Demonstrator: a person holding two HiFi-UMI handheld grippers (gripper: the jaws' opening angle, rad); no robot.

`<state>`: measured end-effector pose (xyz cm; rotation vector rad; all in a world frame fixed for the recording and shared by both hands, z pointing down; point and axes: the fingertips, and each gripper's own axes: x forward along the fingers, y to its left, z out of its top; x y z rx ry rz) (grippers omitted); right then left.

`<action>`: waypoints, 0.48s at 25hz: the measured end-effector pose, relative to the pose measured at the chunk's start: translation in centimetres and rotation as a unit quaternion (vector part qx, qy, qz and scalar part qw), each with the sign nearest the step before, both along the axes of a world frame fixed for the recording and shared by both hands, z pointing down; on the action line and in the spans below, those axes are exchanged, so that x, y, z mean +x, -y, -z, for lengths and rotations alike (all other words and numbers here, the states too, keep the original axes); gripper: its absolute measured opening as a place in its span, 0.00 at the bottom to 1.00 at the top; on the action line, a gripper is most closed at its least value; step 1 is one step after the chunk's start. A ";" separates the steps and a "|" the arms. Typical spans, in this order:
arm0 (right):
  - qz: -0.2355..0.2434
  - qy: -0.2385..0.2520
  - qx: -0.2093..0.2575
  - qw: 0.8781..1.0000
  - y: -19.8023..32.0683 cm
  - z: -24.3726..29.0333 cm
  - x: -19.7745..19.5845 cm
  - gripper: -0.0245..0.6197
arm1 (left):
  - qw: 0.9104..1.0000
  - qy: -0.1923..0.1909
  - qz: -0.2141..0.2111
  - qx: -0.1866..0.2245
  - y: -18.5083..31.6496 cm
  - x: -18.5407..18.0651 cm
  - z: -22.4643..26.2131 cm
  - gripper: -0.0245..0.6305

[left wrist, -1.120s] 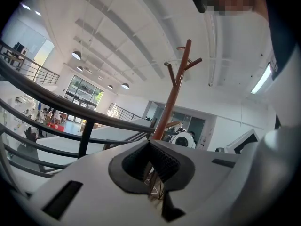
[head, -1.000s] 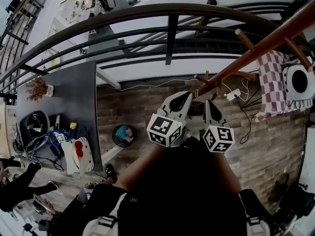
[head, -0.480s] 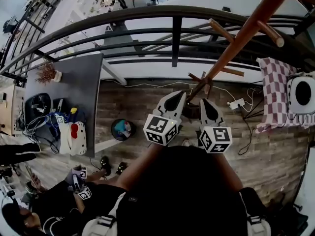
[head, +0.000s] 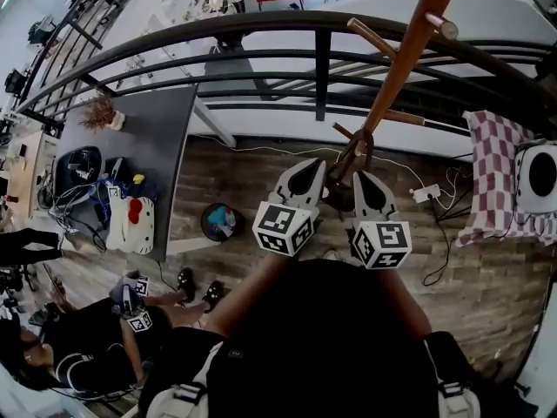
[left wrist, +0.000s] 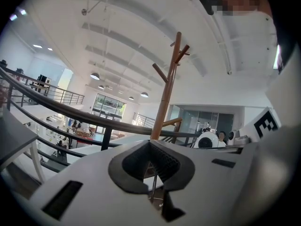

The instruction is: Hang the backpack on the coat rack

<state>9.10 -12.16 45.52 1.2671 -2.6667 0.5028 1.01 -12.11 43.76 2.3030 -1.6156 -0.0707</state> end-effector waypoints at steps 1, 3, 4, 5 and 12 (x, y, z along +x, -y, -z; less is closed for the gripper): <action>0.003 0.001 0.001 1.000 -0.1 0.1 0.3 0.06 | 1.000 0.000 0.004 0.000 -0.2 0.3 0.0 0.05; 0.010 0.000 0.003 1.000 -0.5 0.3 0.9 0.06 | 1.000 0.000 0.011 0.000 -0.9 1.0 0.1 0.05; 0.014 -0.002 0.005 1.000 -0.7 0.4 1.3 0.06 | 1.000 0.000 0.013 0.001 -1.2 1.4 0.1 0.05; 0.019 -0.004 0.007 1.000 -0.9 0.5 1.6 0.06 | 1.000 0.001 0.015 0.002 -1.5 1.8 0.2 0.05; 0.047 -0.005 0.005 0.999 -2.2 0.7 3.3 0.06 | 0.999 0.012 0.044 0.001 -3.9 3.3 0.5 0.05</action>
